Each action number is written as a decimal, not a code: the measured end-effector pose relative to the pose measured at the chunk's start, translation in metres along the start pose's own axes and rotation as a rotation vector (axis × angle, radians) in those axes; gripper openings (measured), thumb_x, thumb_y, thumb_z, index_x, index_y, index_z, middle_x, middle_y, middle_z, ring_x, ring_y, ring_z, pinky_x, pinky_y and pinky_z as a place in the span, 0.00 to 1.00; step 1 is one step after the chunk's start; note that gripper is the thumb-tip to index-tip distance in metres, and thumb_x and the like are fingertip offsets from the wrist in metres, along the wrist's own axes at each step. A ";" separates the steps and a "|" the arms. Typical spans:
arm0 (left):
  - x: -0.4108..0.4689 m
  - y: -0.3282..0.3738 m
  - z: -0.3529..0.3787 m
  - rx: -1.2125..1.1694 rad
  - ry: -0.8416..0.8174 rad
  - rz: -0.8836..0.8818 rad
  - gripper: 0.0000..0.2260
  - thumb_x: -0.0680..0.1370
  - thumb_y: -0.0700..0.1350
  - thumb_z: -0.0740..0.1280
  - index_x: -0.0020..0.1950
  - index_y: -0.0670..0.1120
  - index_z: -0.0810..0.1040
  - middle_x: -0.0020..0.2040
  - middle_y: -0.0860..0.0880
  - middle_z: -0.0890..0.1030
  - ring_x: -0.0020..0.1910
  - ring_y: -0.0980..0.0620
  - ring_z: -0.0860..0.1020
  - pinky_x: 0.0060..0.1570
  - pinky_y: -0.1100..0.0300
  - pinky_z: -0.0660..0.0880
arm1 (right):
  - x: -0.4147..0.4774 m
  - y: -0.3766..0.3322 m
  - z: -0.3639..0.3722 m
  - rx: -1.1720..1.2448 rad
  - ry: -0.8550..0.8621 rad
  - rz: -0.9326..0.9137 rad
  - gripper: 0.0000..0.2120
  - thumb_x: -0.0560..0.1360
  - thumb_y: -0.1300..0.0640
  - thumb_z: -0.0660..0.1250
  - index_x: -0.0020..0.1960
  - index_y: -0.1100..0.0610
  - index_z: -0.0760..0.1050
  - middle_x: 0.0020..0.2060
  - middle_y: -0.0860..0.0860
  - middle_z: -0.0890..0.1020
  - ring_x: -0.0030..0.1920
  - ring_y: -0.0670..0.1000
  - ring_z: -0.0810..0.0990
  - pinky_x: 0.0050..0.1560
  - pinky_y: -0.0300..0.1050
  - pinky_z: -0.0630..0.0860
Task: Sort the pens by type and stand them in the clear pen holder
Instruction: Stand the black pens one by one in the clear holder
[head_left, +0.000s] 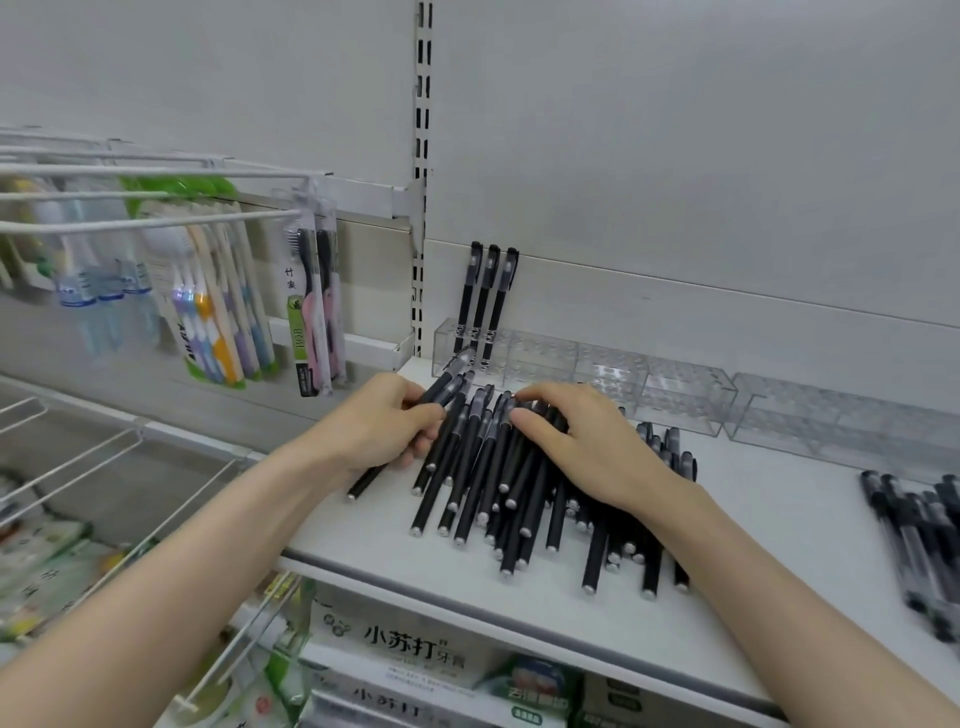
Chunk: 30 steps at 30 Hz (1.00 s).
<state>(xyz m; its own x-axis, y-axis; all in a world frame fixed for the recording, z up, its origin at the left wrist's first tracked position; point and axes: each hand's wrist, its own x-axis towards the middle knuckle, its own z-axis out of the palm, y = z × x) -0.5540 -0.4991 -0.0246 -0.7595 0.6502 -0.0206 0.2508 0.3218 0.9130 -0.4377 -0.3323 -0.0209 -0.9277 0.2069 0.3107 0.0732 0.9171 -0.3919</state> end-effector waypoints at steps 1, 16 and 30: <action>-0.002 0.000 0.000 -0.028 0.017 0.005 0.09 0.81 0.40 0.59 0.46 0.36 0.74 0.32 0.45 0.72 0.24 0.56 0.68 0.21 0.66 0.65 | 0.000 0.000 -0.001 0.009 0.009 -0.003 0.14 0.80 0.48 0.60 0.59 0.54 0.77 0.55 0.50 0.81 0.57 0.53 0.75 0.59 0.51 0.70; 0.023 0.030 0.007 -0.302 -0.115 0.350 0.11 0.82 0.44 0.57 0.54 0.42 0.77 0.37 0.48 0.78 0.34 0.54 0.75 0.35 0.60 0.76 | 0.052 -0.035 -0.029 0.725 0.434 0.028 0.11 0.74 0.62 0.70 0.56 0.58 0.76 0.38 0.52 0.84 0.42 0.47 0.83 0.48 0.38 0.79; 0.087 0.005 0.006 -0.278 0.137 0.526 0.10 0.83 0.49 0.54 0.52 0.52 0.75 0.27 0.56 0.70 0.29 0.53 0.66 0.37 0.56 0.67 | 0.113 -0.013 -0.039 0.379 0.796 0.044 0.11 0.73 0.64 0.71 0.49 0.52 0.74 0.38 0.44 0.77 0.36 0.45 0.76 0.41 0.33 0.73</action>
<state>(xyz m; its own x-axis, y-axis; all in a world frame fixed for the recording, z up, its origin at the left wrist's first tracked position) -0.6151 -0.4374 -0.0244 -0.6513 0.5728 0.4978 0.4610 -0.2224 0.8591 -0.5290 -0.3078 0.0536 -0.3865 0.5447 0.7442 -0.1547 0.7572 -0.6346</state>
